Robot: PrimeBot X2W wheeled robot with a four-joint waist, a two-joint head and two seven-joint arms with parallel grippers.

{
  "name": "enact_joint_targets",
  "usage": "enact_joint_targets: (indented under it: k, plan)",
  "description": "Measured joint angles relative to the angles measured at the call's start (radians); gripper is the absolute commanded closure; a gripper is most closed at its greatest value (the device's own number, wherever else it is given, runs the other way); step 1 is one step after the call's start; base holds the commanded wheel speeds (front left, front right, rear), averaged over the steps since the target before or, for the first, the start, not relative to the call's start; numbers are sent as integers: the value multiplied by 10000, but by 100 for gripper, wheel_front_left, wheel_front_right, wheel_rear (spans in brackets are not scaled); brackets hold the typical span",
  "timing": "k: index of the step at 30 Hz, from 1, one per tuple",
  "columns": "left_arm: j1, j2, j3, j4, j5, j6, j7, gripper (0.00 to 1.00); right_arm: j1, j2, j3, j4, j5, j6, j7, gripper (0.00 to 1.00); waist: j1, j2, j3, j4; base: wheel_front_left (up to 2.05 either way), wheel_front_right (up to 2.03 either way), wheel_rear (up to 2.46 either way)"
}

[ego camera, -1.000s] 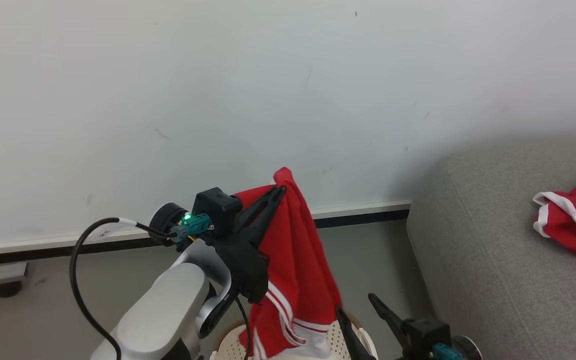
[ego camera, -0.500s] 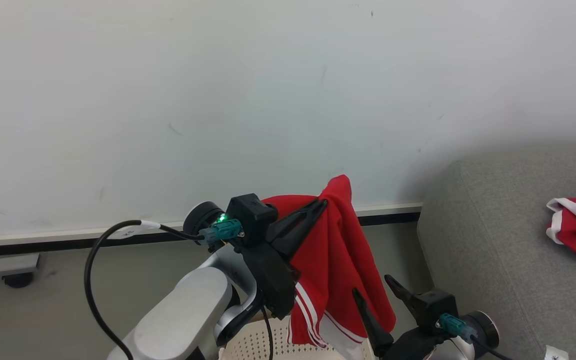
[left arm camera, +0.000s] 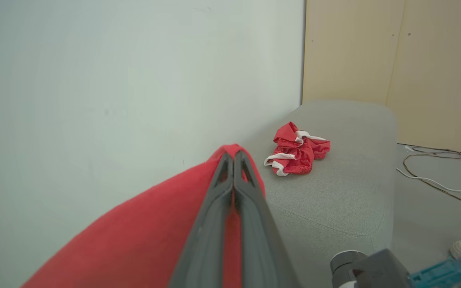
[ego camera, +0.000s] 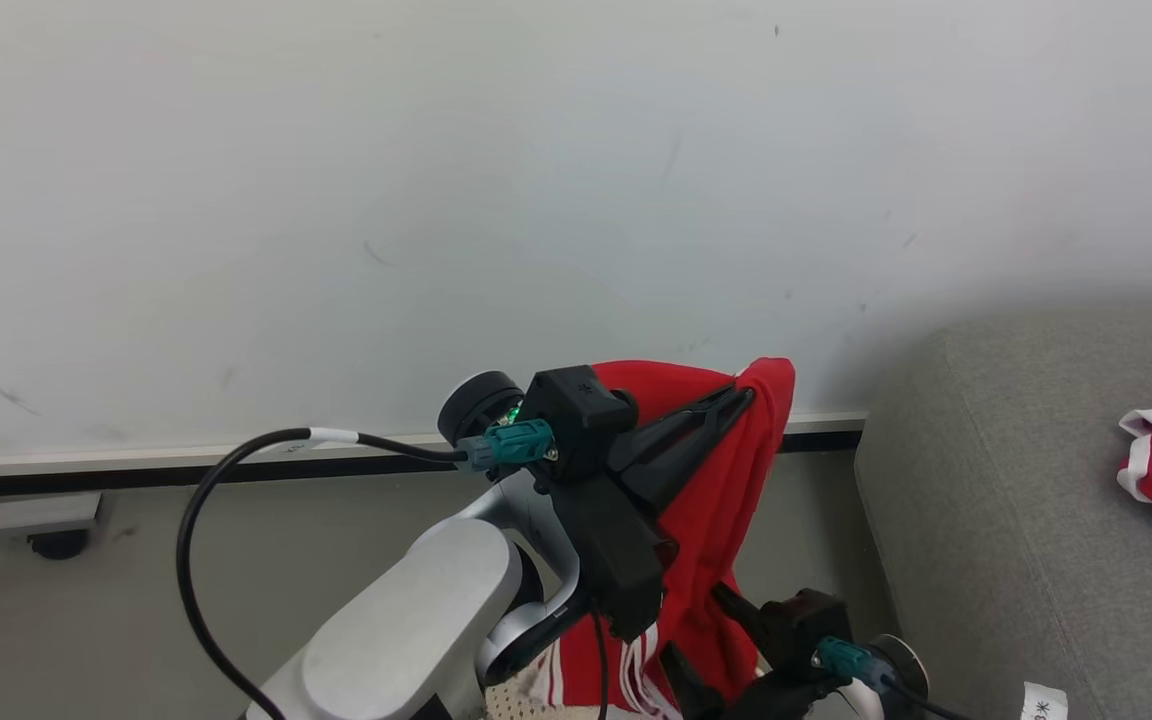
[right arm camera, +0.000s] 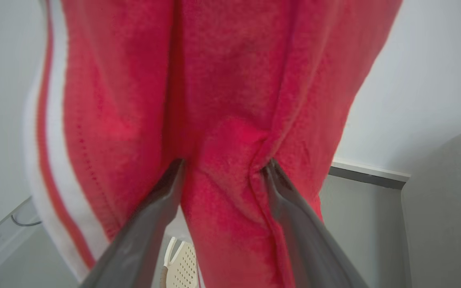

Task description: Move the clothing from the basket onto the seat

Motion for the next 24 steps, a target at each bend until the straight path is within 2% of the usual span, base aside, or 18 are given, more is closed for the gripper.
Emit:
enact_joint_targets:
  k: [4, 13, 14, 15, 16, 17, 20, 21, 22, 23, 24]
  plan:
    - [-7, -63, -102, -240, -169, 38, 121, 100, -238, 58, 211, 190, 61, 0, -96, 0, 0, 0, 15, -1, 0, 0, 0]
    - [192, -199, -349, -1141, -907, -6, 752, 100, -485, 98, -121, 533, -46, -2, -272, 0, 0, 1, -14, 53, 0, 0, 0]
    - [192, -186, -355, -1181, -913, 15, 786, 100, -485, 113, -173, 552, -67, -2, -303, 3, 0, 0, -18, 54, 0, 0, 0]
    - [195, -169, -355, -1208, -918, 40, 805, 100, -491, 136, -211, 564, -104, -2, -313, 33, 0, 0, -22, 51, 0, 0, 0]
    - [206, -151, -357, -1220, -930, 42, 815, 100, -499, 150, -240, 568, -127, -2, -313, 83, 0, 0, -25, 46, 0, 0, 0]
    - [232, -138, -349, -1223, -943, 59, 819, 100, -503, 161, -263, 568, -134, -2, -313, 100, 0, 0, -28, 38, 0, 0, 0]
    - [331, -19, -313, -1116, -855, 167, 660, 100, -503, 196, -305, 568, -217, -2, -307, 100, 0, 0, -26, -2, 0, 0, 0]
    - [354, 46, -278, -1032, -742, 247, 522, 84, -503, 209, -320, 564, -221, -2, -305, 100, 0, 0, -24, -26, 0, 0, 0]
    - [354, 146, -270, -936, -610, 293, 405, 53, -502, 222, -347, 558, -232, -2, -297, 100, 0, 0, -22, -54, 0, 0, 0]
    - [362, 230, -265, -809, -495, 337, 311, 0, -501, 230, -380, 545, -245, -2, -295, 100, 0, 0, -19, -87, 0, 0, 0]
    - [405, 284, -221, -667, -397, 426, 176, 0, -500, 236, -407, 508, -276, -2, -293, 100, 0, 0, -16, -125, 0, 0, 0]
